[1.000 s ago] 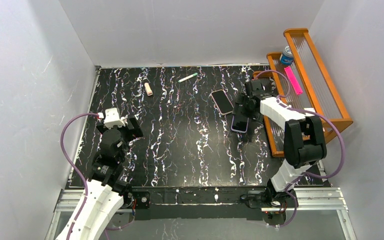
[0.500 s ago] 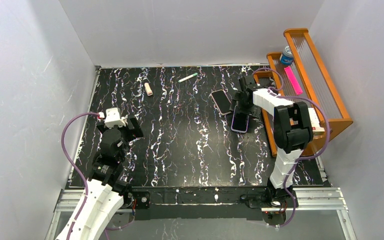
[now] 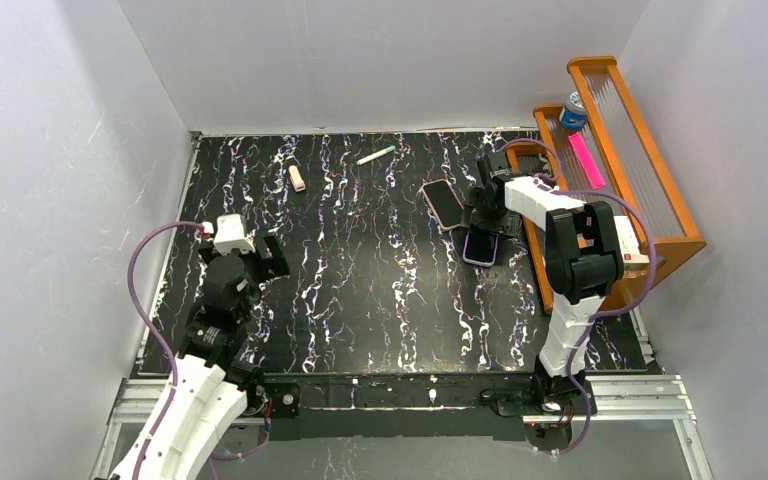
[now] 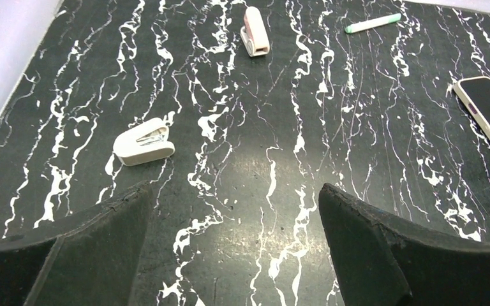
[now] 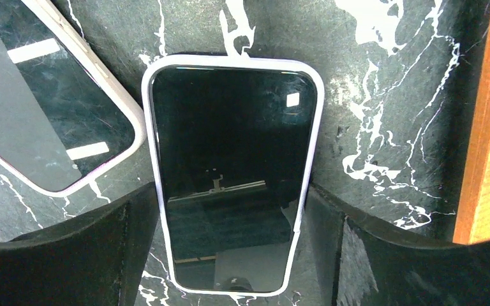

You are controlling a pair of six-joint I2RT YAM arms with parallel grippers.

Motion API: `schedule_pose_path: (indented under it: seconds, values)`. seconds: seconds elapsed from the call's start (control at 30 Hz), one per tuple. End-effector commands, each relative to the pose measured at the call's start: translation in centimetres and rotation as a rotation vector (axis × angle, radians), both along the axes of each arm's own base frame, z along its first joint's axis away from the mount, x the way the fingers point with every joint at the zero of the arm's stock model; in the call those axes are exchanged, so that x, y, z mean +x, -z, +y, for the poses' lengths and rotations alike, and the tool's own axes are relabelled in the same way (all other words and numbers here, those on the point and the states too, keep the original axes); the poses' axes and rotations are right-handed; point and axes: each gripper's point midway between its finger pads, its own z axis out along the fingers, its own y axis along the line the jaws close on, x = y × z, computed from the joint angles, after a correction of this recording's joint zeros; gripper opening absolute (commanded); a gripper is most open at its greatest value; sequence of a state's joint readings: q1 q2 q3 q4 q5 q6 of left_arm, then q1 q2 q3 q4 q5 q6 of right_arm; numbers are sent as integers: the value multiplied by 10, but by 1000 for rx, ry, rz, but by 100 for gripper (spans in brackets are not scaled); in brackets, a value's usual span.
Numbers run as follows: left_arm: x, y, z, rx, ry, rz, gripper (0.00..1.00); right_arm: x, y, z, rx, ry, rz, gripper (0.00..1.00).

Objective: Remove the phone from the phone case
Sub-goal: Pick up the phone at the center of the board.

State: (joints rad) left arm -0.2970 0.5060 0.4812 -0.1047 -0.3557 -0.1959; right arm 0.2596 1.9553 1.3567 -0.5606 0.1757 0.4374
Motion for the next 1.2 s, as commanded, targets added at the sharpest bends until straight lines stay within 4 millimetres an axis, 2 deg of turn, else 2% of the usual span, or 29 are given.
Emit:
schedule_pose_path:
  seconds: [0.0, 0.13, 0.23, 0.33, 0.53, 0.67, 0.8, 0.83, 0.97, 1.17]
  values:
    - [2, 3, -13, -36, 50, 28, 98, -18, 16, 4, 22, -31, 81, 87]
    - [1, 2, -19, -87, 52, 79, 98, -26, 21, -4, -19, 5, 116, 76]
    - [-2, 3, -26, -123, 75, 122, 98, -34, 18, -1, 6, -1, 108, 67]
    - [-5, 3, -37, -136, 134, 158, 98, -42, 6, 8, 72, -21, 65, 51]
    - [-9, 17, -50, -228, 145, 238, 98, -66, -13, 36, 148, -116, 7, 31]
    - [-9, 24, -66, -320, 176, 289, 98, -80, -24, 67, 190, -227, -34, 24]
    - [-10, 33, -90, -411, 246, 369, 98, -94, -42, 114, 290, -395, -110, 3]
    - [-10, 36, -96, -436, 261, 396, 98, -97, -46, 126, 314, -446, -135, 1]
    - [-8, 44, -115, -518, 307, 469, 98, -102, -64, 165, 367, -612, -240, 1]
    - [-3, 48, -131, -597, 339, 508, 98, -109, -88, 200, 413, -774, -365, 1]
